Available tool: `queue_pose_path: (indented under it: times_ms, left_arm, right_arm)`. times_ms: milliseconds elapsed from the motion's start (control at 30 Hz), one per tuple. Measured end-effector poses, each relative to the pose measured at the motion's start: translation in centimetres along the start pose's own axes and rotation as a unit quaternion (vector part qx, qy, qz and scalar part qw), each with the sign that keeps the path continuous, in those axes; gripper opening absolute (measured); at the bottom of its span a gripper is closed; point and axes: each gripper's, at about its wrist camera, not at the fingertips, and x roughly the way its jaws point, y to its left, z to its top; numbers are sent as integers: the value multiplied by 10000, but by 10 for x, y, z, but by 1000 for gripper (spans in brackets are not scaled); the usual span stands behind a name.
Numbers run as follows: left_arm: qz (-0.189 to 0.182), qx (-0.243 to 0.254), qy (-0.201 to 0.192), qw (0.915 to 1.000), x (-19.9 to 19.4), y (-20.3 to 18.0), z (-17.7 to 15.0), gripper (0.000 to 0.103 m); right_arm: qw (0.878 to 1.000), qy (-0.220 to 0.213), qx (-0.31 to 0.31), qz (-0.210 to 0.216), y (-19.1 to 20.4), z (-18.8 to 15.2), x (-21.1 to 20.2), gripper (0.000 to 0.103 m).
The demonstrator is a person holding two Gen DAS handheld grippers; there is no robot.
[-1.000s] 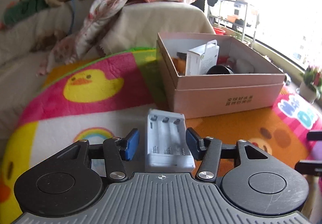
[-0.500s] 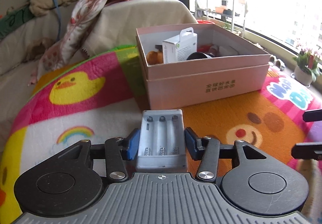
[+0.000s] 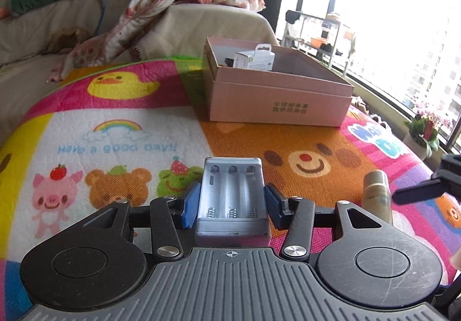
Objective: Organize rigid objects
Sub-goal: 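Grasp the cream lotion tube with the right gripper while the left holds the charger, then lift the lotion tube upright with the right gripper while the left holds the charger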
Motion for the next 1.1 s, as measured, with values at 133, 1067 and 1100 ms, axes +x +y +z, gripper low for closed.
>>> queue_pose_path:
  times_ms: [133,1067,1100]
  left_arm:
    - [-39,-76,-33,10000,0,2,-1,53]
    - [148,205,33,9997,1,-7,-3,54]
    - [181,251,37,9995,1,-8,-3,54]
  right_arm:
    - [9909,-93,-687,-1155,0,-8,-5,94]
    - [9840,-149,1734,-392,-69,16,34,41]
    - [9844,-179,1678,-490,-69,15,34,45]
